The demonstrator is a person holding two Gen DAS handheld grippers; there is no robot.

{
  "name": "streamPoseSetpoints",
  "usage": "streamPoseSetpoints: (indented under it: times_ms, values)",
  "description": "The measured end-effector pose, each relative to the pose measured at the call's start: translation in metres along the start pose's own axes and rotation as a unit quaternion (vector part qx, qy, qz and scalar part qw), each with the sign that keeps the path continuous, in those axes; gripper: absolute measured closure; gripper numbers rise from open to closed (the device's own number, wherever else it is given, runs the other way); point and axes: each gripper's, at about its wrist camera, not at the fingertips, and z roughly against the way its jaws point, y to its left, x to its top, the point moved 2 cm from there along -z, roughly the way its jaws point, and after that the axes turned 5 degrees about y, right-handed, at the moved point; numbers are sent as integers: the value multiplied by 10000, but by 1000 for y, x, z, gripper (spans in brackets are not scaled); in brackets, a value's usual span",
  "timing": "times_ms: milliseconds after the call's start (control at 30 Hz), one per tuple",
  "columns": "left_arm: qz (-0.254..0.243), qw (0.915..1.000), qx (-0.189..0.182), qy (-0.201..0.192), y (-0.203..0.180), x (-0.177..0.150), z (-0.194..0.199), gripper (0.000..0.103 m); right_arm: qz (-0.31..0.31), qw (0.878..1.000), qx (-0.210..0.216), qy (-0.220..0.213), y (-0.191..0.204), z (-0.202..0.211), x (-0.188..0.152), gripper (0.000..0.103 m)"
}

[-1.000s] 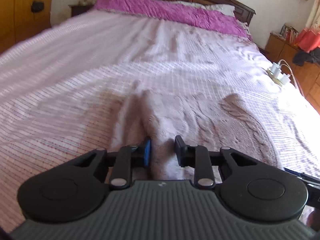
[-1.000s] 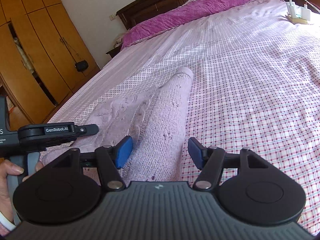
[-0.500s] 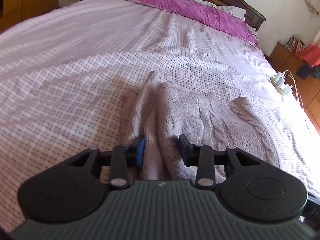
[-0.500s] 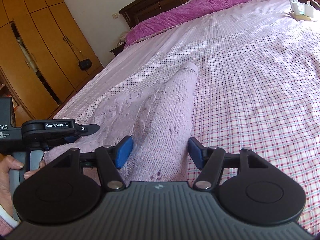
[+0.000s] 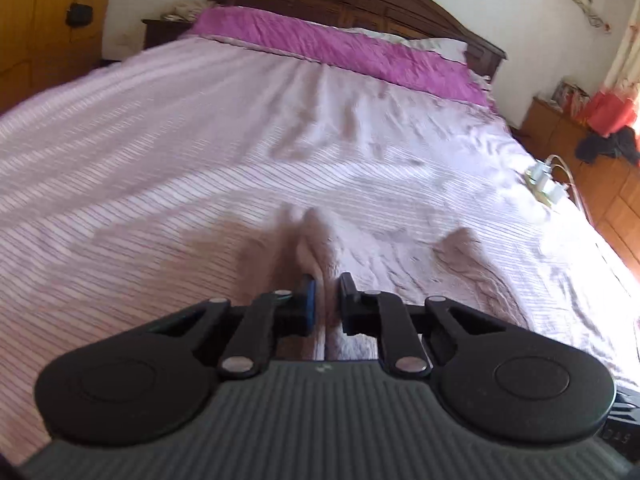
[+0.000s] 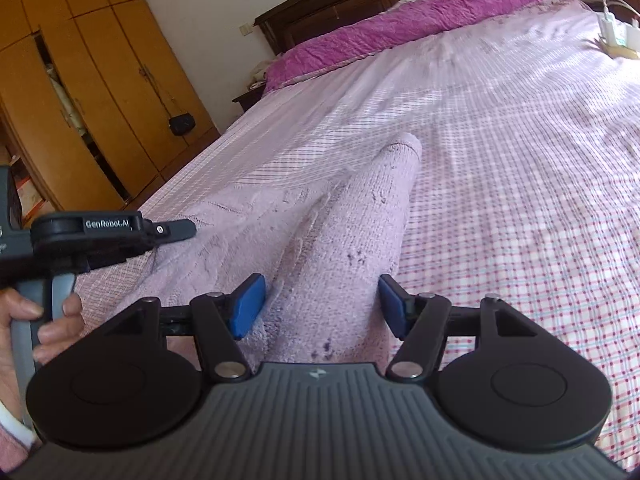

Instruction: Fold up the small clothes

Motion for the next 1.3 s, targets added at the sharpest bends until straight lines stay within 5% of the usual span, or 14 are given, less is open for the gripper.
streamPoseSetpoints:
  times_ms: [100,300,433,533,767,833,933,1033,1133,1300]
  values:
    - [62,9992,325,235,23,-1,-11,88,269,9996,122,28,15,-1,-1,34]
    - [245,9990,139,349,27,-9,-13,84,583,9981,-182,116,22,-5,-4,34]
    - [300,9990,34,340,24,-7,-9,62,126,9999,26,69,4,2,10,31]
    - [286,9992,57,256,20,2,-16,55,-147,9998,110,33,-10,-1,25,27]
    - [424,9968,-18,675,15,23,-69,56,-630,9976,249,167,-36,-43,68,27]
    - [212,9986,42,484,9,21,-70,80,-811,9958,372,196,-41,-60,73,27]
    - [-24,9988,480,-10,0,15,-57,82,-667,9971,311,-175,-31,-71,71,30]
    - [-71,9956,929,-76,5,8,-61,82,44,9992,112,-369,-8,-77,66,30]
    - [-1,9957,924,64,15,7,-71,81,323,9992,-210,115,-2,-102,64,30]
    - [143,9968,752,219,21,12,-62,78,454,9983,-234,291,-2,-105,70,30]
